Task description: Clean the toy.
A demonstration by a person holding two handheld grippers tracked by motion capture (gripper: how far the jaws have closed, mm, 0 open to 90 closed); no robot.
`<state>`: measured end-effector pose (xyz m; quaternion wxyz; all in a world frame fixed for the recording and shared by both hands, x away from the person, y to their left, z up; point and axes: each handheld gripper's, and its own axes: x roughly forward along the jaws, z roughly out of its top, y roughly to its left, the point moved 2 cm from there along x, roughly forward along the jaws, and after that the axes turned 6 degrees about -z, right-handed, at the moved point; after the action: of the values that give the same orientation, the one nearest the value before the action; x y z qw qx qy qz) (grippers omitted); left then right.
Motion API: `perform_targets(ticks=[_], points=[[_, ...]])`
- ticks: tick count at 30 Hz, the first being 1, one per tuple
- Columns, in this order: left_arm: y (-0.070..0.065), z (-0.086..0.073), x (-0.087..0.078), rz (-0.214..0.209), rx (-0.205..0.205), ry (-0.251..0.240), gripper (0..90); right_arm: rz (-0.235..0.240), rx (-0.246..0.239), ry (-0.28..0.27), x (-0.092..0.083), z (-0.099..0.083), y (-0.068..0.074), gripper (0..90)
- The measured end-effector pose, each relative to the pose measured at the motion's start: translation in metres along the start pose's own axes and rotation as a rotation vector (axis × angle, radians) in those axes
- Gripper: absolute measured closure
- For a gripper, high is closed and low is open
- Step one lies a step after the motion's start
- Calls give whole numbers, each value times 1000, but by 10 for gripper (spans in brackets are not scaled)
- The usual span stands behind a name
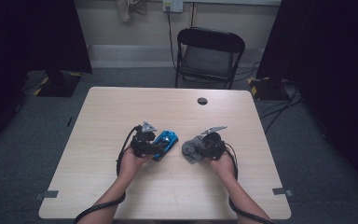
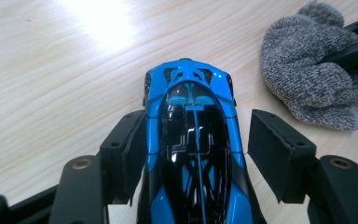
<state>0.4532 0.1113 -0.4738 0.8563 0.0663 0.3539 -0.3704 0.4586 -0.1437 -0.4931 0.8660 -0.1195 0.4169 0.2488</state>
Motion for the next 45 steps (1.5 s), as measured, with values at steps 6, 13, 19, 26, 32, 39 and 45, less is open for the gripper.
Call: perform_targets(ticks=[6,13,19,26,32,39,45], points=[[-2,2,11,10,4,30,435,0,2,-5,0,-1,0,713],[-1,0,15,25,6,40,455,0,8,-12,0,-2,0,713],[-5,-1,18,48,38,42,423,-3,8,-16,0,-2,1,713],[-7,-2,16,67,64,51,472,-10,4,-9,0,-1,2,713],[-7,-4,16,63,57,34,473,-29,20,-34,-3,9,1,713],[-7,-6,16,63,58,16,473,-100,-50,-41,6,30,16,713],[-6,-7,14,55,59,19,473,-77,-76,-25,22,31,37,713]])
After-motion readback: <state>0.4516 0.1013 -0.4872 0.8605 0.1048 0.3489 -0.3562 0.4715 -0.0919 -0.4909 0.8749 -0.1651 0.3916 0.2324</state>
